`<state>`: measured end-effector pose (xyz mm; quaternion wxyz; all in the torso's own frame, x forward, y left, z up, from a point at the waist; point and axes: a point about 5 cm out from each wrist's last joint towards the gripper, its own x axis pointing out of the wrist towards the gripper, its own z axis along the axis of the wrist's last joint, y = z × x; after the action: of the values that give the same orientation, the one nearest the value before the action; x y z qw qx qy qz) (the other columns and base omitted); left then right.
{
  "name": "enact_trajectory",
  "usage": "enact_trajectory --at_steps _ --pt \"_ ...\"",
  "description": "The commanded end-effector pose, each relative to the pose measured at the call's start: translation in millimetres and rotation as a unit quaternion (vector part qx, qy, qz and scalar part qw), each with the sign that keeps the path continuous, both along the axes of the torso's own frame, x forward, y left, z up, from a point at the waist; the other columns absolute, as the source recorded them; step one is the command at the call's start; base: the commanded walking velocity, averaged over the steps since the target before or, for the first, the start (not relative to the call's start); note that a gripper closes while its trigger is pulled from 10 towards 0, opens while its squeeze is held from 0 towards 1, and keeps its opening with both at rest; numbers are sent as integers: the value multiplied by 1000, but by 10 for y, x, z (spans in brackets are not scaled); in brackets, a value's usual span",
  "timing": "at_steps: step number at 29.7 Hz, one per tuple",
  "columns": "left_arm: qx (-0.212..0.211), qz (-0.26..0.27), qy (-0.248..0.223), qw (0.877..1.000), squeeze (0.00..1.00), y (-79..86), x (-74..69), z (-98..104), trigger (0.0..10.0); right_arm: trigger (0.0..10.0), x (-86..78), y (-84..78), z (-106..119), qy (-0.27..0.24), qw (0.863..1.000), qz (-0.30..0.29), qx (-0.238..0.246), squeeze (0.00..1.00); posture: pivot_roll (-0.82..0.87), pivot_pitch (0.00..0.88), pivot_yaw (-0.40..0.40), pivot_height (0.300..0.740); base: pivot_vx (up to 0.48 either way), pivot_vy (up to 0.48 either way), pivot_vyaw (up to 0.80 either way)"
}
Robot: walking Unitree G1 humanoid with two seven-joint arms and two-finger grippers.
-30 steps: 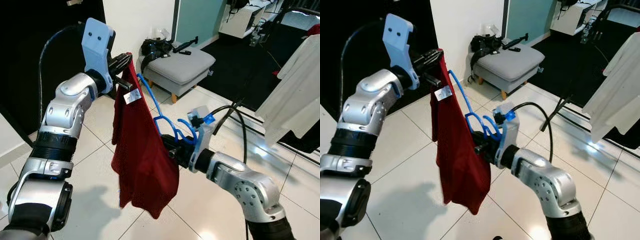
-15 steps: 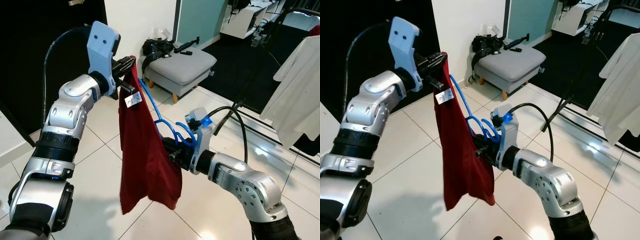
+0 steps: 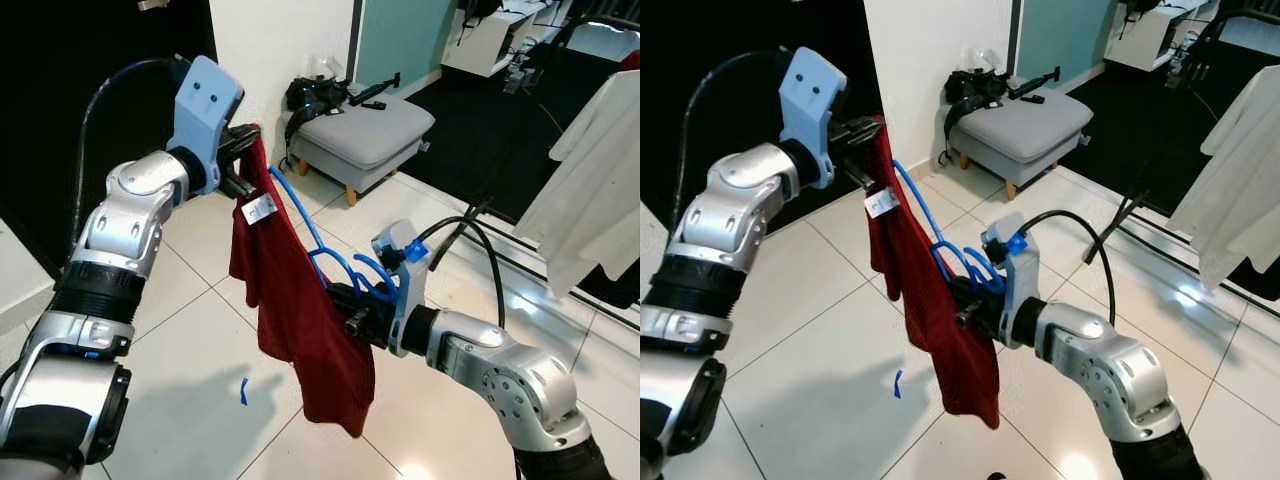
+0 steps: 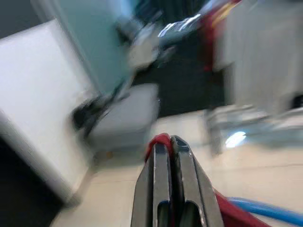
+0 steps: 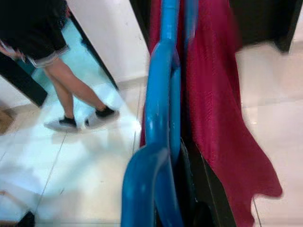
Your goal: Hang hanger
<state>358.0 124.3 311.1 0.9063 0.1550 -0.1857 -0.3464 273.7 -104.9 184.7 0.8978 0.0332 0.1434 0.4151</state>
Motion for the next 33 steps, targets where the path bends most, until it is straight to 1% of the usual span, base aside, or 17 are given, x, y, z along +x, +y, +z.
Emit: enact_trajectory --at_steps 1,2,4,7,8,12,16,18,19,20,22,23,24,25,27,28,33 --pt "3 -68 -28 997 0 -193 -147 114 10000 10000 -46 92 -134 34 999 27 -20 0 -22 142 2 740 0 0 0" --pt "0 -107 -30 994 0 -295 -238 105 10000 10000 -30 89 -164 42 999 21 -25 0 -20 142 1 740 0 0 0" --pt "-8 -135 -33 990 0 -362 -310 112 10000 10000 -16 82 -194 48 998 15 -32 0 -17 141 0 740 0 0 0" --pt "-13 -150 -35 988 0 -396 -348 119 10000 10000 -10 75 -213 51 998 13 -36 0 -17 141 0 740 0 0 0" --pt "-24 -182 -39 982 0 -436 -425 156 10000 10000 3 68 -248 55 997 7 -45 0 -15 139 0 740 0 0 0" --pt "-16 -200 -32 979 0 -433 -464 144 10000 10000 50 46 -259 51 997 -13 -50 0 -14 136 1 740 0 0 0" --pt "-4 -197 -24 980 0 -401 -462 91 10000 10000 108 14 -238 40 997 -37 -47 0 -14 135 2 740 0 0 0" --pt "13 -160 -15 987 0 -295 -392 20 10000 10000 190 -44 -194 22 996 -74 -40 0 -14 133 3 740 0 0 0" --pt "13 -160 -15 987 0 -295 -392 20 10000 10000 190 -44 -194 22 996 -74 -40 0 -14 133 3 740 0 0 0" --pt "21 -136 -12 990 0 -225 -343 -8 10000 10000 219 -65 -166 14 996 -86 -32 0 -15 130 4 740 0 0 0" --pt "38 -55 -7 998 0 1 -185 -45 10000 10000 260 -111 -70 -4 995 -101 -1 0 -17 131 4 740 0 0 0" --pt "38 -55 -7 998 0 1 -185 -45 10000 10000 260 -111 -70 -4 995 -101 -1 0 -17 131 4 740 0 0 0" --pt "34 3 -1 999 0 166 -79 -34 10000 10000 265 -129 -3 -17 995 -100 24 0 -16 129 4 740 0 0 0" --pt "34 3 -1 999 0 166 -79 -34 10000 10000 265 -129 -3 -17 995 -100 24 0 -16 129 4 740 0 0 0" --pt "10 124 -4 992 0 532 99 54 10000 10000 230 -173 169 -48 991 -80 92 0 -14 130 7 740 0 0 0" --pt "-2 165 -6 986 0 672 146 94 10000 10000 195 -193 232 -60 989 -63 118 0 -14 130 8 740 0 0 0" --pt "-13 194 -10 981 0 780 174 129 10000 10000 140 -208 276 -70 988 -38 136 0 -14 130 8 740 0 0 0"
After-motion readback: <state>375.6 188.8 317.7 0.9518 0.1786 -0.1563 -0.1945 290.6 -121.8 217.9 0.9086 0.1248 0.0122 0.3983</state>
